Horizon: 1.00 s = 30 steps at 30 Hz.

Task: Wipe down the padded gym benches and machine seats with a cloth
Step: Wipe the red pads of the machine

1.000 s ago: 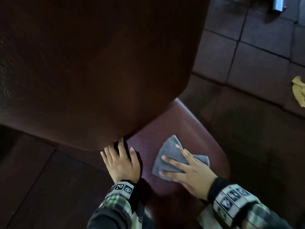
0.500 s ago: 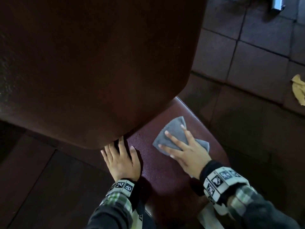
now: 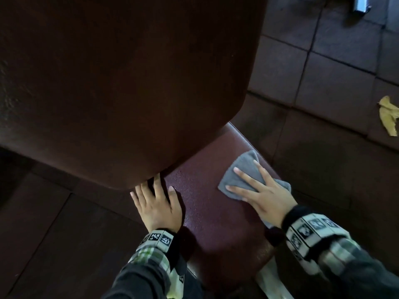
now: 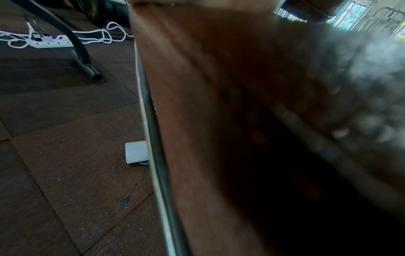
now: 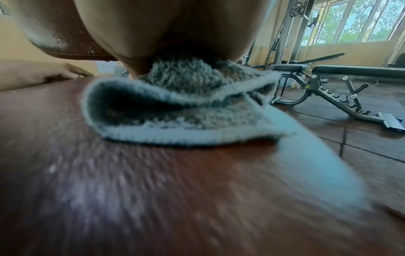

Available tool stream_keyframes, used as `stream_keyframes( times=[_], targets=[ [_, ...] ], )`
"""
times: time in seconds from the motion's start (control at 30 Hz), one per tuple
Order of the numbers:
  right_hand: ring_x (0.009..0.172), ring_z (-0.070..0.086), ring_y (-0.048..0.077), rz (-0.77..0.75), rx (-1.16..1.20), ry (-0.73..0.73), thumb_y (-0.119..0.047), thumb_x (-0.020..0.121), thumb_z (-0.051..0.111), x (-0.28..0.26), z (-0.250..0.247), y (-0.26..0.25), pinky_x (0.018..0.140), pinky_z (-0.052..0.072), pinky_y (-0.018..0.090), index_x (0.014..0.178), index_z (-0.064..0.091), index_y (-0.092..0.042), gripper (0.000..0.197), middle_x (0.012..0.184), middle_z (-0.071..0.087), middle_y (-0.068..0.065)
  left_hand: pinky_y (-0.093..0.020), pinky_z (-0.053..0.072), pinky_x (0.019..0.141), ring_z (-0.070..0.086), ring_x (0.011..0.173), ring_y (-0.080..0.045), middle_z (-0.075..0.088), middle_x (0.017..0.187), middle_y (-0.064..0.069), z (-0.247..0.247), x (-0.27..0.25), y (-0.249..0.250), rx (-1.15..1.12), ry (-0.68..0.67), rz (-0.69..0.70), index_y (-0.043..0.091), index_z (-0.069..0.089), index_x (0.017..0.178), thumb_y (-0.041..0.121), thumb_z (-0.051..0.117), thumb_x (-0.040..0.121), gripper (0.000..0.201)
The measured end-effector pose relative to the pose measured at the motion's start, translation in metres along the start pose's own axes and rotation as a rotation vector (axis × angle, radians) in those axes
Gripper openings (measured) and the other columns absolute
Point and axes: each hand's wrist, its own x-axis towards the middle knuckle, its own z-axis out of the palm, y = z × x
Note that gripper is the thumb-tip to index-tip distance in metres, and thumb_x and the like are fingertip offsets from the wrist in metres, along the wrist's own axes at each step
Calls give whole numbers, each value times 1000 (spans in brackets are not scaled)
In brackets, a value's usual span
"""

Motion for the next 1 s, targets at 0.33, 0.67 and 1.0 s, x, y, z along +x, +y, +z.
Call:
stream_keyframes(
  times=[0.33, 0.67, 1.0],
  targets=[
    [140, 15, 43, -206, -14, -37, -25, 86, 38, -28, 23, -50, 110, 19, 59, 144, 18, -46, 65, 157, 9, -2, -54, 7, 120, 18, 146, -41, 27, 157, -24, -7, -2, -16, 31, -137, 87, 14, 28, 154, 48, 24, 99, 65],
    [138, 18, 44, -52, 107, 42, -33, 87, 43, -79, 12, -6, 102, 36, 58, 141, 31, -44, 57, 155, 19, 1, -28, -6, 122, -3, 152, -32, 1, 165, -15, -13, -32, -50, 124, -212, 316, 11, 9, 157, 42, 19, 103, 63],
    [137, 17, 48, -374, -64, 87, -44, 91, 42, -33, 28, -90, 106, 21, 65, 138, 28, -51, 50, 152, 26, -5, -28, -6, 122, -2, 152, -33, 3, 164, -17, -10, -31, -47, 93, -201, 309, 11, 8, 156, 38, 26, 101, 64]
  ],
)
